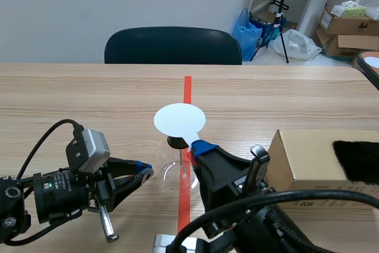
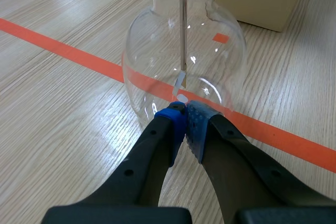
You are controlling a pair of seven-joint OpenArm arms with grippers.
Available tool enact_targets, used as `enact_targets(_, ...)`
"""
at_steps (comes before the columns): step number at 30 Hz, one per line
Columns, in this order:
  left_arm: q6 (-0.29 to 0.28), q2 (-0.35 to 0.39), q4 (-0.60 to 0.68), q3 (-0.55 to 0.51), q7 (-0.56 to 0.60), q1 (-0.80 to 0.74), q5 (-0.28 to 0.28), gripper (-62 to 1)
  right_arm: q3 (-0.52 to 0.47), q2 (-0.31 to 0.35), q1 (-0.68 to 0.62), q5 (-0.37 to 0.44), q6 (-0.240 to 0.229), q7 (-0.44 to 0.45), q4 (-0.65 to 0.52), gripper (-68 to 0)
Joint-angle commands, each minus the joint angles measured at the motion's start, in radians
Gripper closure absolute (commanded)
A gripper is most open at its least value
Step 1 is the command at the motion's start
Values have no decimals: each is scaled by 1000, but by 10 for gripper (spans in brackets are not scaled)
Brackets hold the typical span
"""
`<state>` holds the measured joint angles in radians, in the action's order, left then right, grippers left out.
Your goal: Do the electroscope experiment
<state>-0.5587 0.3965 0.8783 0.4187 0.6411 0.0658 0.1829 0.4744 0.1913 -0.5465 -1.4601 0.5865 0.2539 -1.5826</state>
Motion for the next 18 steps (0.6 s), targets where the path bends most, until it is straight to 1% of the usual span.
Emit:
enact_targets(1, -5, 1, 16, -2, 20, 1, -14, -31, 2, 5, 6, -1, 11, 0, -8, -11)
enact_targets(15, -5, 1, 16, -2, 20, 1, -14, -31, 2, 5, 6, -1, 11, 0, -8, -11)
enact_targets(18, -5, 1, 16, -2, 20, 1, -14, -31, 2, 5, 6, -1, 11, -17, -8, -11)
